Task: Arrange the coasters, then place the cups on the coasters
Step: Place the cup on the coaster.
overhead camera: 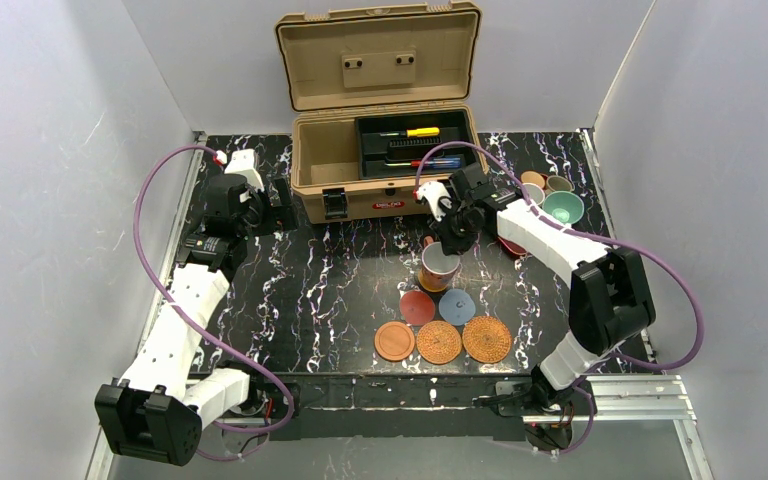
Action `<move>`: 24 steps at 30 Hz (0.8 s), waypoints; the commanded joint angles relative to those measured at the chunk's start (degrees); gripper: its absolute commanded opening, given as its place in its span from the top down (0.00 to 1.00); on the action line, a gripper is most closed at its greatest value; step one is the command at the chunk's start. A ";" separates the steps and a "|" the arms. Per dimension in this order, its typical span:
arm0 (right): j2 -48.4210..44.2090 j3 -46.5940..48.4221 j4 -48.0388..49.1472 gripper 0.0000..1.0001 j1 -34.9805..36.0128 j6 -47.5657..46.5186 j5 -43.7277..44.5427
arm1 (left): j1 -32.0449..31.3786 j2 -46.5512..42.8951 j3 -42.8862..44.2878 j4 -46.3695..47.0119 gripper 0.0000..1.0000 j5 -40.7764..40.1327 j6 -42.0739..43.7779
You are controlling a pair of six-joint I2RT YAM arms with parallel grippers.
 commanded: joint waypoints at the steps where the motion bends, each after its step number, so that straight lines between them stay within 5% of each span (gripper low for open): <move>1: -0.24 3.85 0.68 0.99 0.12 -0.53 -1.37 | -0.39 -0.26 -0.50 0.59 0.02 0.61 0.58; 24: -0.13 2.32 3.15 0.99 0.12 1.27 -1.47 | -0.39 -0.13 -0.50 0.50 0.02 0.53 0.42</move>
